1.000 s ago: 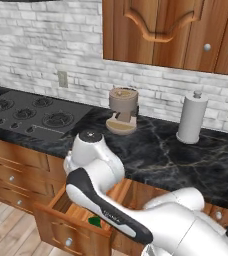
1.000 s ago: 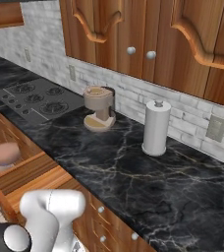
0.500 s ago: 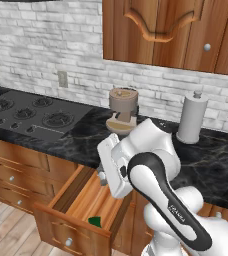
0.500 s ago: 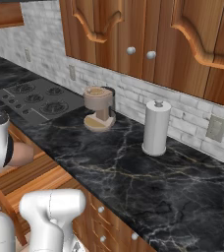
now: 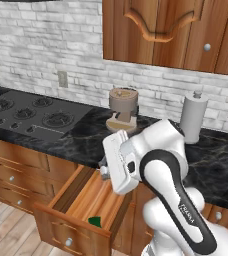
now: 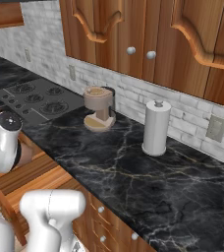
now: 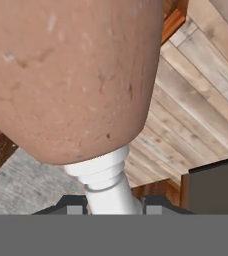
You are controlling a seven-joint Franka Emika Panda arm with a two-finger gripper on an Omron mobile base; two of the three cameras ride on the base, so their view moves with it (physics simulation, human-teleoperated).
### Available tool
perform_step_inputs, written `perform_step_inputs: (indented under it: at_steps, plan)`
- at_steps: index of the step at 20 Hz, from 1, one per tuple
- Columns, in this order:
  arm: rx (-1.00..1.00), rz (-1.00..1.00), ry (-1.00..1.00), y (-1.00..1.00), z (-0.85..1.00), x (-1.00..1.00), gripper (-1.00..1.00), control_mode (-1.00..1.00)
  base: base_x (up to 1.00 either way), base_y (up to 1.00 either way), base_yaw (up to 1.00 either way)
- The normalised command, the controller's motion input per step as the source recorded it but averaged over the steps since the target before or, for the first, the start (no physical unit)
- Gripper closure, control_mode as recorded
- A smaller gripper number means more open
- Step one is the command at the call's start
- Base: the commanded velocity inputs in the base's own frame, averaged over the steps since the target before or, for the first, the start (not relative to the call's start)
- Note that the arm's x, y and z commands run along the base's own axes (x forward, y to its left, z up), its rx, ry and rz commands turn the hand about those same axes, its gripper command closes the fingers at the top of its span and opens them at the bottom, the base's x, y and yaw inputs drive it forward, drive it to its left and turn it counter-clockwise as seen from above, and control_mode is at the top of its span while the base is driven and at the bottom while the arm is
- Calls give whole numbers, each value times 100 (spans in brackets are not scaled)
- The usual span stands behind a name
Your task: Restock the sink supplies by placing the sponge and soap dispenser on the counter and next to the sink. Make sure the soap dispenser is upright.
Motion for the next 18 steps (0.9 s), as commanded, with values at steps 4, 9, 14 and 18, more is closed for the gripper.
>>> perform_step_inputs:
  at_steps: [4,9,14,18]
  plan:
    - [-3,1,0,10,-9,-4,100,100,-20,0,2]
    - [0,0,0,0,0,0,100,100,-92,16,25]
    - [0,0,0,0,0,0,100,100,-40,60,74]
    - [0,0,0,0,0,0,100,100,-7,51,88]
